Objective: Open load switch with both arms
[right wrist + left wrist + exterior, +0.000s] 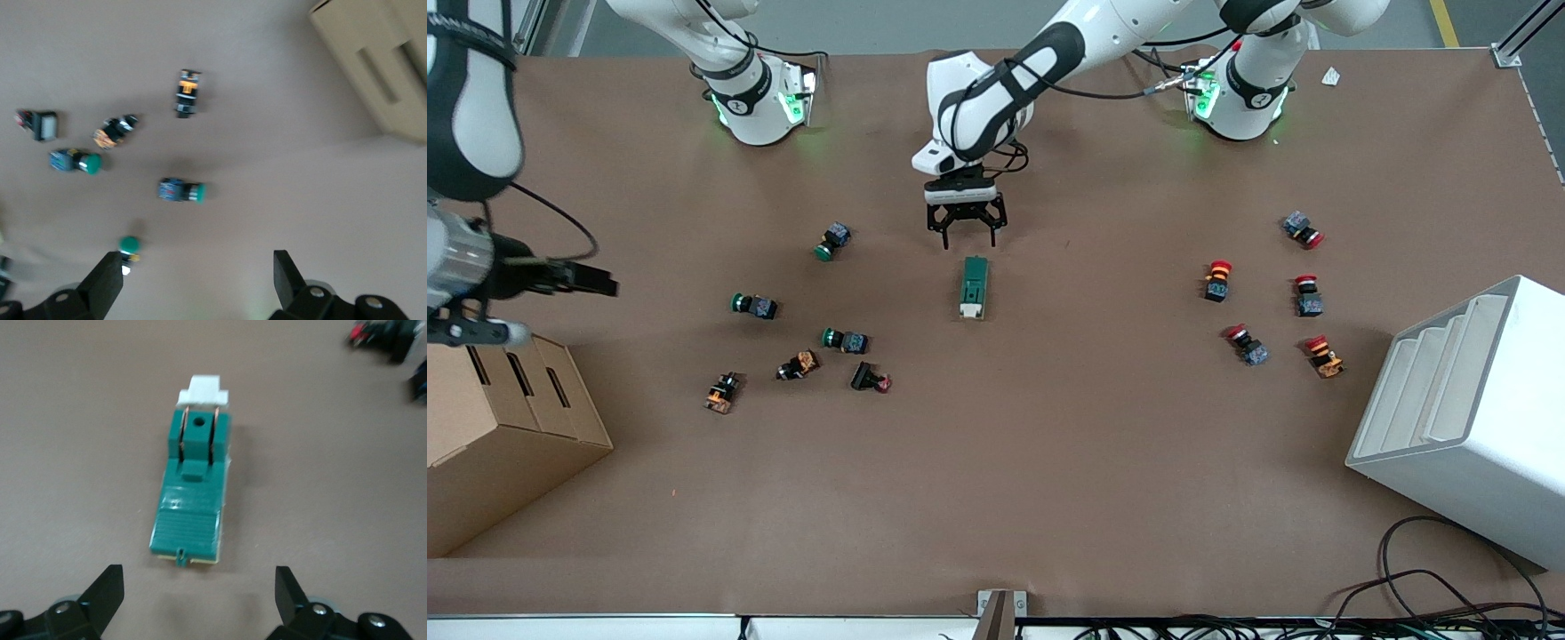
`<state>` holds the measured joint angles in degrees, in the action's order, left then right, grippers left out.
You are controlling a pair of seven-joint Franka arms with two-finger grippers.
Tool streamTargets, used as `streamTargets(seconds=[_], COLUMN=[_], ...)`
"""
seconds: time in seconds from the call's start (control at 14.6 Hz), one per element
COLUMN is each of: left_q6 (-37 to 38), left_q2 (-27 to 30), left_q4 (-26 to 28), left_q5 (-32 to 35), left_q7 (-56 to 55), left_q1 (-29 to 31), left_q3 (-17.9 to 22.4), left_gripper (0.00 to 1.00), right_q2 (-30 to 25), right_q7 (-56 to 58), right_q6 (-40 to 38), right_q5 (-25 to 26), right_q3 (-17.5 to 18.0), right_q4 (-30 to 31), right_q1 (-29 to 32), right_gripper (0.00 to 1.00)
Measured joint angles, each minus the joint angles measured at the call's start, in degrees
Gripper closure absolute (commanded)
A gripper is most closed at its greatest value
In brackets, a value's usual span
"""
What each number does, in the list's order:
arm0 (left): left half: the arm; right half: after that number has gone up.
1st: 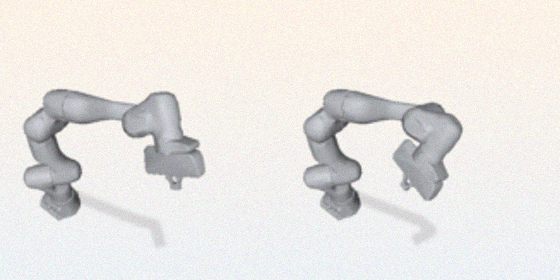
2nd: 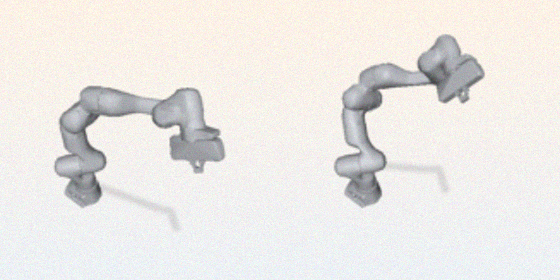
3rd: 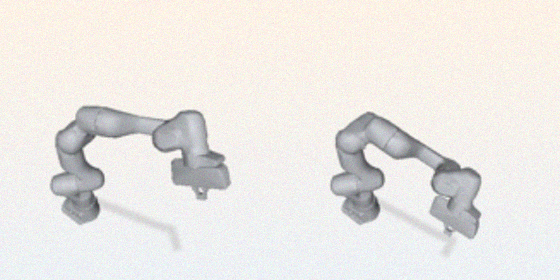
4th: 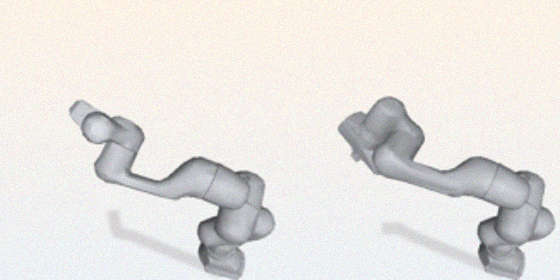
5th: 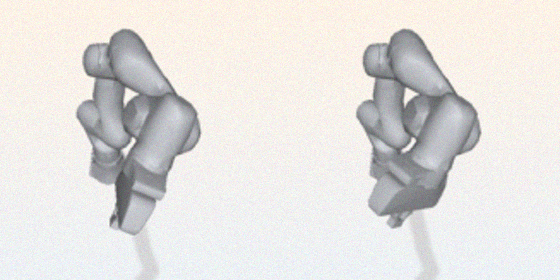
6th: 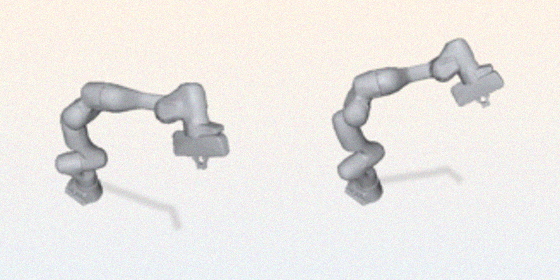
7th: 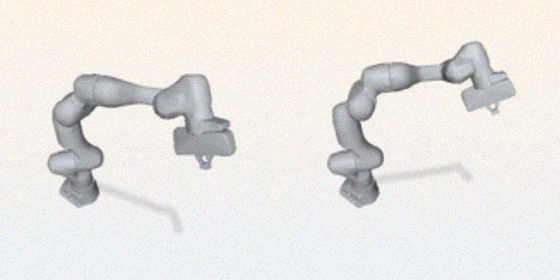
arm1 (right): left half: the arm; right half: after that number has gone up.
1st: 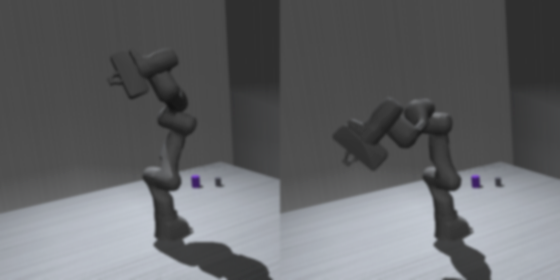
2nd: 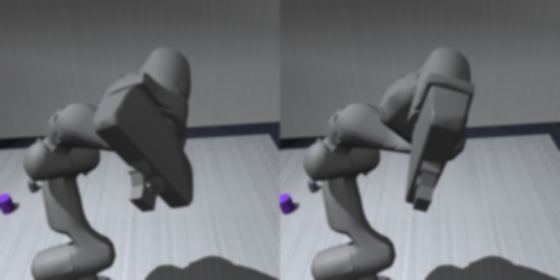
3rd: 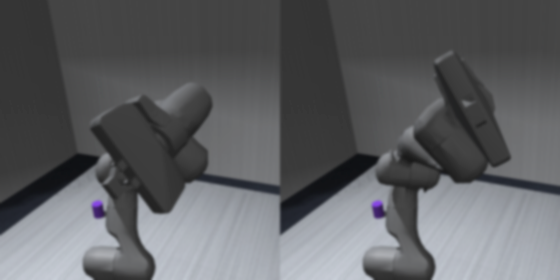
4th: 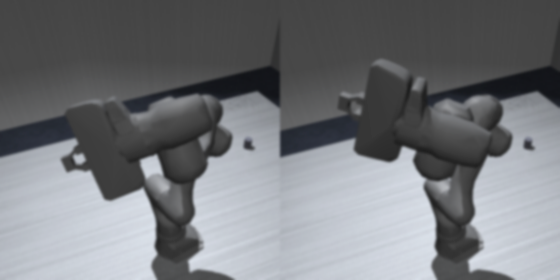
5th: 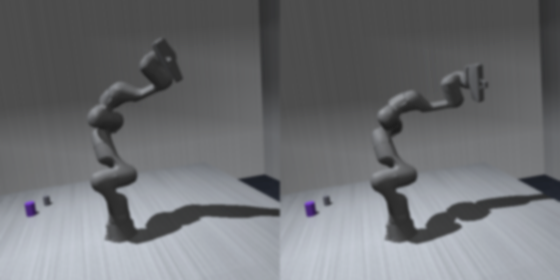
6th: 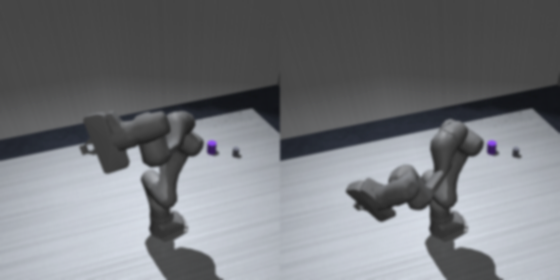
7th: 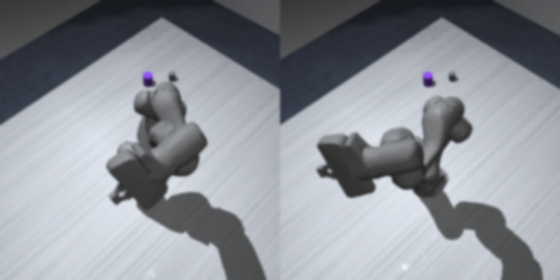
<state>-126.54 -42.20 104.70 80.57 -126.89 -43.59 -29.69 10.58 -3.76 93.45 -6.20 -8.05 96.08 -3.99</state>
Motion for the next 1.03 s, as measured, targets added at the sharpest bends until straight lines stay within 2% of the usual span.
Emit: streamTargets(seconds=[0.14, 0.34, 0.68, 0.82, 1.03], left_q6=[0.4, 6.2, 12.9, 15.6, 18.3], left_q2=[-0.1, -1.0, -5.3, -7.3, -8.4], left_q4=[1.3, 3.0, 3.1, 2.9, 2.2], left_q5=[7.3, 14.7, 23.3, 25.7, 26.5], left_q7=[-6.9, -13.0, -17.7, -19.3, -19.4], left_q1=[-0.3, -1.2, -2.3, -2.9, -4.1], left_q3=[0.0, 0.1, 0.3, 0.3, 0.5], left_gripper=[0.00, 0.00, 0.00, 0.00, 0.00], right_q2=[1.4, 3.8, 12.3, 16.7, 24.5], right_q7=[-11.4, -34.1, -66.4, -76.7, -87.6], right_q6=[0.4, 2.2, 14.7, 19.2, 20.6], right_q5=[-1.7, -3.8, -8.6, -11.0, -12.8], right_q3=[0.1, 0.5, 0.7, 0.7, 0.7], right_q4=[0.4, 0.8, 1.0, -0.3, -5.9], right_q1=[-3.5, -12.5, -27.9, -31.2, -33.3], right_gripper=[0.00, 0.00, 0.00, 0.00, 0.00])
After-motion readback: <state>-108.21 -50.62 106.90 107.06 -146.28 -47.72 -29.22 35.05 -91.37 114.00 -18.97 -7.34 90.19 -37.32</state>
